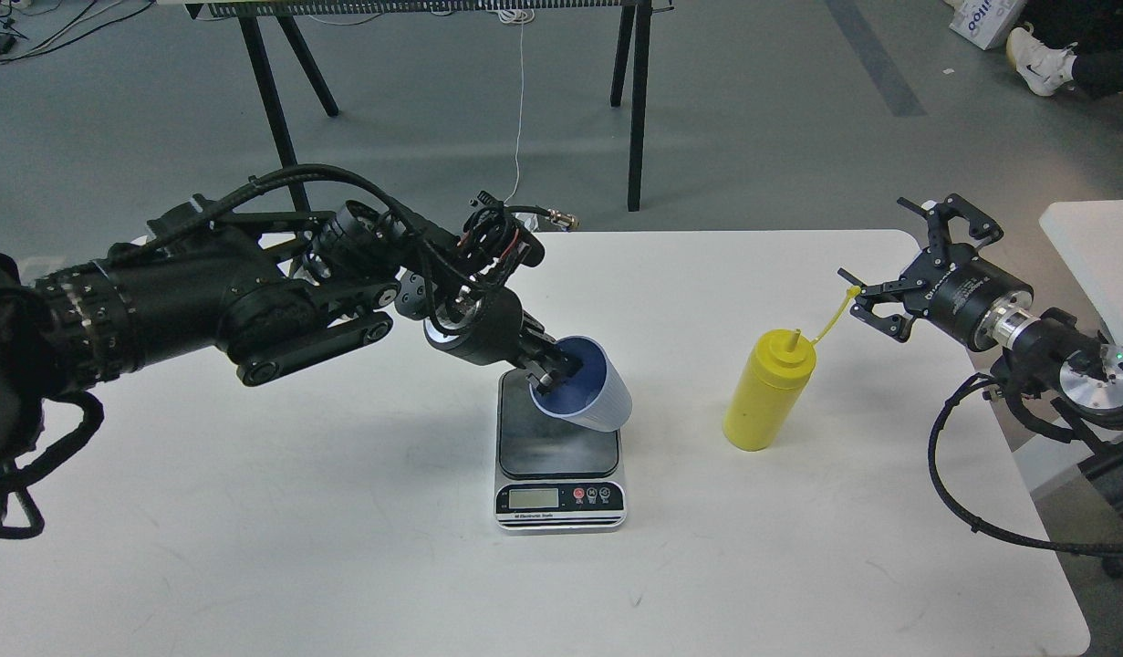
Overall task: Pour seasoning into cup on scale with both arms
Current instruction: 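Lift the blue cup with the left gripper and set it on the scale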
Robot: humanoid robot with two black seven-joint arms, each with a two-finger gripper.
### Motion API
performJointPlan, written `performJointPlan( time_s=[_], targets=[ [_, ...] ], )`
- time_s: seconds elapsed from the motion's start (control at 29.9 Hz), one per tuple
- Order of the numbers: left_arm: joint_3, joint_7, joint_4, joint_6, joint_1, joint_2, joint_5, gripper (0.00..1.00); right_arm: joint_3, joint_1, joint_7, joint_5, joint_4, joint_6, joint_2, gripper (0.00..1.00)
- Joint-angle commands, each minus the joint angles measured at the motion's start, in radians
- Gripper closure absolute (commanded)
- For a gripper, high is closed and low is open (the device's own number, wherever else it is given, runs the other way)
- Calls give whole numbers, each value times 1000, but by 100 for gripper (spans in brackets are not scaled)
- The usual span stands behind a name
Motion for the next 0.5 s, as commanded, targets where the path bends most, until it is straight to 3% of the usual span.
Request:
performJointPlan(
  time_s=[0.0,0.3,0.47],
  targets=[
    [31,0,1,0,-2,10,2,97,0,-5,0,0,0,0,0,0],
    [65,-5,1,0,-25,28,4,97,0,-19,5,0,0,0,-2,0],
    [65,2,1,0,-15,19,1,91,0,-26,5,0,0,0,-2,0]
  ],
)
